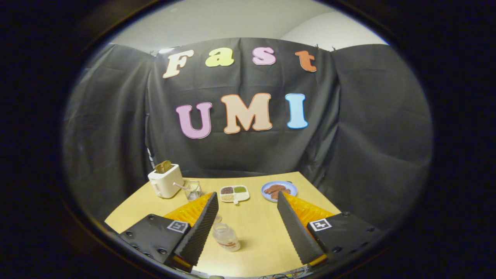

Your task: Take the bottle from table, then pour the juice into the cup, finally place the bottle on the coaster

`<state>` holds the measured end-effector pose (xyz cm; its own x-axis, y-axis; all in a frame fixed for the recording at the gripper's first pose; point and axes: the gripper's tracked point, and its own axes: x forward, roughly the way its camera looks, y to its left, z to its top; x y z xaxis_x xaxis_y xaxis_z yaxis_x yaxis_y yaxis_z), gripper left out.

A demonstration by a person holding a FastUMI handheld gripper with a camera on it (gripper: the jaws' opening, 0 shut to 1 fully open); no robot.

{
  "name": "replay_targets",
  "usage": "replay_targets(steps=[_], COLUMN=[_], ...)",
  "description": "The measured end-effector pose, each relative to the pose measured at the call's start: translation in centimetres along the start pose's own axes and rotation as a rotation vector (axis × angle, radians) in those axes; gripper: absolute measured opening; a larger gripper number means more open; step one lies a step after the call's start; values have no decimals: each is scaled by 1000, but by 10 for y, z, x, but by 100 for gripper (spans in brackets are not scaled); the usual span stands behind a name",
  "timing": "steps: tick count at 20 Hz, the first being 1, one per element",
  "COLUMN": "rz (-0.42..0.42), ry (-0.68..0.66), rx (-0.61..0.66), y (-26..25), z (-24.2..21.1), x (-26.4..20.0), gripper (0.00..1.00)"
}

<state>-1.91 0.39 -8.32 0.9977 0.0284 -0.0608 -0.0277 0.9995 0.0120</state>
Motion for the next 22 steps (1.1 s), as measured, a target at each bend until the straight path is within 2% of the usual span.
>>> replay_targets(steps=[13,22], rz=[146,183], ry=[90,158], rx=[56,32], y=[45,59], z=[-87,-146], x=[5,33], gripper=[97,97])
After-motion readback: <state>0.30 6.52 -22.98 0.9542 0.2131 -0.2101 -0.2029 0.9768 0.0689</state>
